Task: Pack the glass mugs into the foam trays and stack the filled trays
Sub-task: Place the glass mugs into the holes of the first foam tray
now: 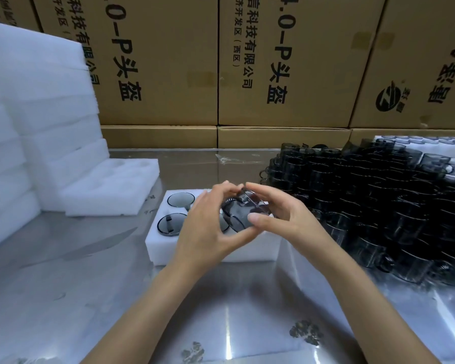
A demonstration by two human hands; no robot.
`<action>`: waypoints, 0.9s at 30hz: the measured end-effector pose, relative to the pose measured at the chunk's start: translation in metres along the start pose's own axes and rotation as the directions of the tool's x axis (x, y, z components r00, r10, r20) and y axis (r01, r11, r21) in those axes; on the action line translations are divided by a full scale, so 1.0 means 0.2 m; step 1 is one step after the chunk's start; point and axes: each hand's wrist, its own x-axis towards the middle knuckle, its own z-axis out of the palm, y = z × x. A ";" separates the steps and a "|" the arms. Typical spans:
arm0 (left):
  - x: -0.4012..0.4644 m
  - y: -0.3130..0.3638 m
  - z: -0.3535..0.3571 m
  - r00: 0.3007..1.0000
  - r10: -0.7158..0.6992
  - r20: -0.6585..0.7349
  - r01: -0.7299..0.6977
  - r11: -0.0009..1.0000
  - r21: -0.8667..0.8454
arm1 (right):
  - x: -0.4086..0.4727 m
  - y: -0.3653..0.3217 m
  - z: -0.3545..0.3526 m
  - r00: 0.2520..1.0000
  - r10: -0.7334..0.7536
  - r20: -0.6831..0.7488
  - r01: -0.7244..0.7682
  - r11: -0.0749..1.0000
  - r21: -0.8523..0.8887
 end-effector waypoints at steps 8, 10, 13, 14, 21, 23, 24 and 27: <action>0.00 -0.01 0.01 0.962 0.271 -0.014 -0.251 0.906 0.340 | 0.01 0.08 0.06 0.900 -0.099 -0.424 -0.112 0.889 -0.445; -0.01 -0.02 0.03 0.954 0.295 0.051 -0.292 0.883 0.368 | 0.01 0.10 0.09 0.900 -0.082 -0.427 -0.140 0.875 -0.464; -0.03 -0.03 0.05 0.972 0.222 0.079 -0.235 0.897 0.373 | 0.02 0.11 0.11 0.898 -0.083 -0.433 -0.164 0.848 -0.503; -0.03 -0.03 0.05 0.982 0.173 0.073 -0.187 0.916 0.355 | 0.02 0.11 0.12 0.902 -0.091 -0.422 -0.156 0.843 -0.515; -0.05 -0.04 0.03 0.984 0.066 0.168 -0.122 0.929 0.349 | 0.02 0.11 0.12 0.915 -0.073 -0.396 -0.154 0.846 -0.511; -0.05 -0.03 0.03 0.975 0.071 0.208 -0.146 0.917 0.371 | 0.02 0.12 0.12 0.914 -0.065 -0.401 -0.167 0.840 -0.516; -0.05 -0.03 0.03 0.971 0.074 0.228 -0.159 0.911 0.381 | 0.02 0.12 0.12 0.914 -0.066 -0.400 -0.167 0.838 -0.520; -0.06 -0.03 0.01 0.951 0.102 0.291 -0.222 0.882 0.416 | 0.01 0.12 0.10 0.927 -0.109 -0.360 -0.116 0.828 -0.548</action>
